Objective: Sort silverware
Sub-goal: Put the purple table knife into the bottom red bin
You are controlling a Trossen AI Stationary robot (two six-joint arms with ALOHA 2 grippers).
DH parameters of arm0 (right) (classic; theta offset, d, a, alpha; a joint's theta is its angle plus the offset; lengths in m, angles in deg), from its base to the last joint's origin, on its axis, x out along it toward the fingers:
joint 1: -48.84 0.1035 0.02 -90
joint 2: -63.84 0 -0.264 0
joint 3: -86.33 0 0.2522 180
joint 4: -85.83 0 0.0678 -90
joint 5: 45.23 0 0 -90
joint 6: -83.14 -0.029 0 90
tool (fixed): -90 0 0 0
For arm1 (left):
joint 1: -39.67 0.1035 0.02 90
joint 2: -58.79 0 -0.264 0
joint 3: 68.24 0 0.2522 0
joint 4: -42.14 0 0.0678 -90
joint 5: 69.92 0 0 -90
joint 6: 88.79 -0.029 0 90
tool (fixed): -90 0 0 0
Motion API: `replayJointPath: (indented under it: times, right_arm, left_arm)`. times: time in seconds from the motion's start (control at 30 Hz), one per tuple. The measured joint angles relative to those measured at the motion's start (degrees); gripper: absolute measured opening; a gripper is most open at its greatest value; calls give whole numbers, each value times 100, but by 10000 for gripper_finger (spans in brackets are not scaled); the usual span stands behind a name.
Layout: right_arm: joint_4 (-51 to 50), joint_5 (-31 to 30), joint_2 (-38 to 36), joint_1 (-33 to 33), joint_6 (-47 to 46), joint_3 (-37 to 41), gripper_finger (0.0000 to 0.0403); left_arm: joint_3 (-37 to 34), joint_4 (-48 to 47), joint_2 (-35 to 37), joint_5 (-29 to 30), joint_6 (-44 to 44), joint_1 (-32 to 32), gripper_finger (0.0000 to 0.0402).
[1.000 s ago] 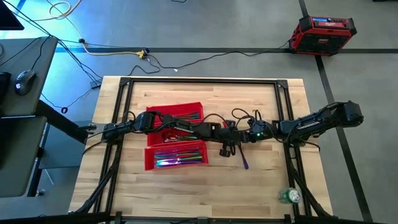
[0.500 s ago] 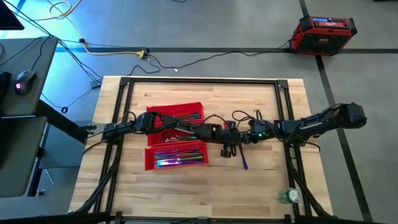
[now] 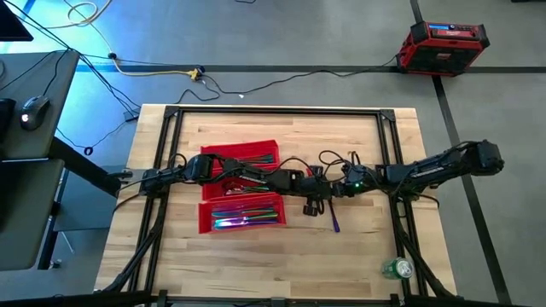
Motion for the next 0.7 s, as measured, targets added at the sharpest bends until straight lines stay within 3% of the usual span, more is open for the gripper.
replayJointPath:
  times: [0.13, 0.53, 0.7]
  right_arm:
    - [379, -17, 310, -5, 40, -5, 138]
    - [488, -85, 330, -7, 480, 11, 136]
    - [390, -180, 330, 14, 897, 10, 95]
  left_arm:
    - [-20, 114, 0, -198, 77, 62, 0]
    - [-15, 222, -20, -248, 196, 90, 0]
    - [-24, 345, -20, -38, 171, 94, 0]
